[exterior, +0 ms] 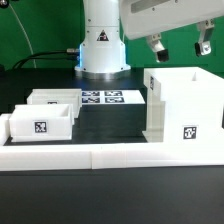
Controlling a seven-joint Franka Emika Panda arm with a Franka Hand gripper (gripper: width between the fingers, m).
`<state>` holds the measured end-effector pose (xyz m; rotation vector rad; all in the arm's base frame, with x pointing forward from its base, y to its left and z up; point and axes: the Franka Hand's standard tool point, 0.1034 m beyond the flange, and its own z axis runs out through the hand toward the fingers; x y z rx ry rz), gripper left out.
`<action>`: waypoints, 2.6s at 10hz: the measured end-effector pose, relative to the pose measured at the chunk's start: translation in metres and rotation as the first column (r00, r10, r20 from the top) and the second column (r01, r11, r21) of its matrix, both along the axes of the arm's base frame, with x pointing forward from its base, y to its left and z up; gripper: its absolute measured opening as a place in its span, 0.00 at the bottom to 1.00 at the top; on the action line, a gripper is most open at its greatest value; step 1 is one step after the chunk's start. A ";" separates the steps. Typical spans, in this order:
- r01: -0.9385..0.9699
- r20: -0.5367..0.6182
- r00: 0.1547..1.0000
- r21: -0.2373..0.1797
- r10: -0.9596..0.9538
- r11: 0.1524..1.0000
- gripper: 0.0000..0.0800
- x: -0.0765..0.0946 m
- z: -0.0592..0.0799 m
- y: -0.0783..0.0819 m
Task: Assemble drawer
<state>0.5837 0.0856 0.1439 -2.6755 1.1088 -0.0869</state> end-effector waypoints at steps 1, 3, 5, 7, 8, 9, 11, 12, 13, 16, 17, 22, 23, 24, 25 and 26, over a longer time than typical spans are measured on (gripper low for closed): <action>-0.138 0.018 0.990 -0.049 0.139 0.989 0.81 0.000 0.003 -0.006; -0.318 0.046 0.945 -0.103 0.323 0.943 0.81 -0.002 0.004 -0.027; -0.502 0.056 0.854 -0.170 0.517 0.848 0.81 -0.006 -0.004 -0.076; -0.624 0.045 0.765 -0.198 0.643 0.756 0.81 -0.008 -0.012 -0.106; -0.645 0.043 0.745 -0.207 0.665 0.736 0.81 -0.007 -0.011 -0.101; -0.644 0.043 0.746 -0.205 0.664 0.737 0.81 -0.007 -0.011 -0.100; -0.646 0.040 0.746 -0.204 0.665 0.736 0.81 -0.008 -0.013 -0.101; -0.665 0.027 0.729 -0.206 0.684 0.718 0.81 -0.010 -0.021 -0.107; -0.662 0.014 0.734 -0.208 0.679 0.720 0.81 -0.017 -0.029 -0.119; -0.634 -0.017 0.760 -0.241 0.650 0.735 0.81 -0.041 -0.050 -0.148; -0.619 -0.027 0.773 -0.251 0.633 0.745 0.81 -0.050 -0.060 -0.160; -0.640 -0.042 0.756 -0.256 0.653 0.724 0.81 -0.056 -0.072 -0.175; -0.646 -0.047 0.753 -0.243 0.656 0.724 0.81 -0.057 -0.072 -0.175; -0.663 -0.067 0.745 -0.179 0.663 0.727 0.81 -0.060 -0.072 -0.175; -0.680 -0.074 0.730 -0.170 0.679 0.713 0.81 -0.058 -0.075 -0.177; -0.700 -0.084 0.713 -0.157 0.697 0.697 0.81 -0.060 -0.083 -0.174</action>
Offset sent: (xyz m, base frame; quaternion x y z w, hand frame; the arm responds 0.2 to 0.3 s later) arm -0.0169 -0.0611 -0.0058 -0.0053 0.0275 -0.2391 0.9706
